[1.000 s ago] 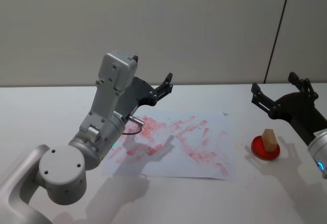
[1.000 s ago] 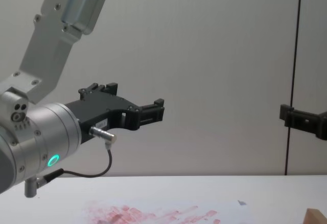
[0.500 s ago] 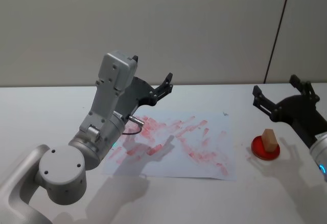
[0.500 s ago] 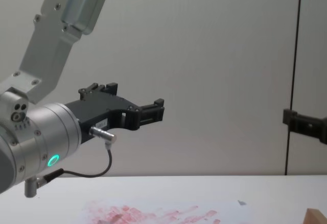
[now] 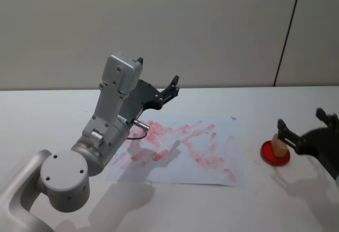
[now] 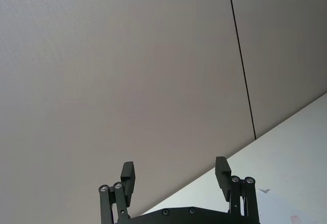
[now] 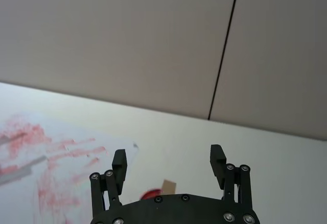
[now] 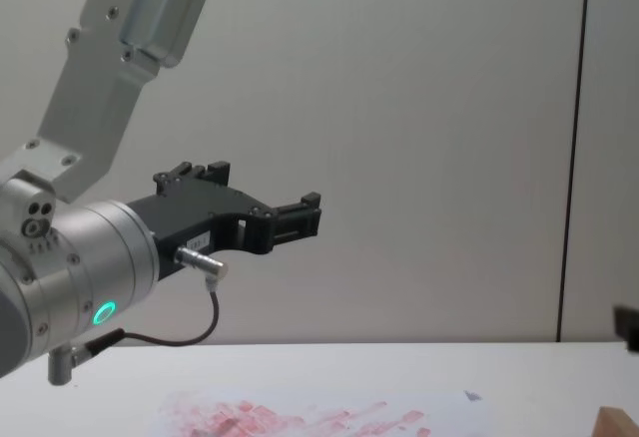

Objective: Use the one hand to pick up the stamp and affix it onto the A4 paper.

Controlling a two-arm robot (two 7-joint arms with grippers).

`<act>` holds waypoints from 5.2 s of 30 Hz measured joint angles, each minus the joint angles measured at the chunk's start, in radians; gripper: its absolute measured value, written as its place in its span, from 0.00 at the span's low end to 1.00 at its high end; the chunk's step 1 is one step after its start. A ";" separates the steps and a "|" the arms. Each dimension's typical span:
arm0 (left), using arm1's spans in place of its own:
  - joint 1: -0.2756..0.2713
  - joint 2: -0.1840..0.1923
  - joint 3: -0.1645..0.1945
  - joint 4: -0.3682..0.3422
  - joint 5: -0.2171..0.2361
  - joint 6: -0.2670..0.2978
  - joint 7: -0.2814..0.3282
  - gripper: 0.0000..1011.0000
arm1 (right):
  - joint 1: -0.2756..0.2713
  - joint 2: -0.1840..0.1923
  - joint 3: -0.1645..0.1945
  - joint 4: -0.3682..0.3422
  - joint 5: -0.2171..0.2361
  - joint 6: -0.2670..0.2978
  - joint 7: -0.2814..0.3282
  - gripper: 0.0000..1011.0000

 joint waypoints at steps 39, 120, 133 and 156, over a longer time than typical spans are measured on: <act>0.000 0.000 0.000 0.000 0.000 0.000 0.000 0.99 | 0.121 -0.090 -0.022 0.209 -0.092 0.151 0.042 0.99; 0.000 0.000 0.000 0.000 0.000 0.000 0.000 0.99 | 0.308 -0.218 -0.155 0.368 -0.341 0.122 0.496 0.23; 0.000 0.000 0.000 0.000 0.000 0.000 0.000 0.99 | 0.335 -0.241 -0.192 0.469 -0.430 0.146 0.544 0.23; 0.000 0.000 0.000 0.000 0.000 0.000 0.000 0.99 | 0.336 -0.238 -0.172 0.408 -0.334 0.057 0.468 0.23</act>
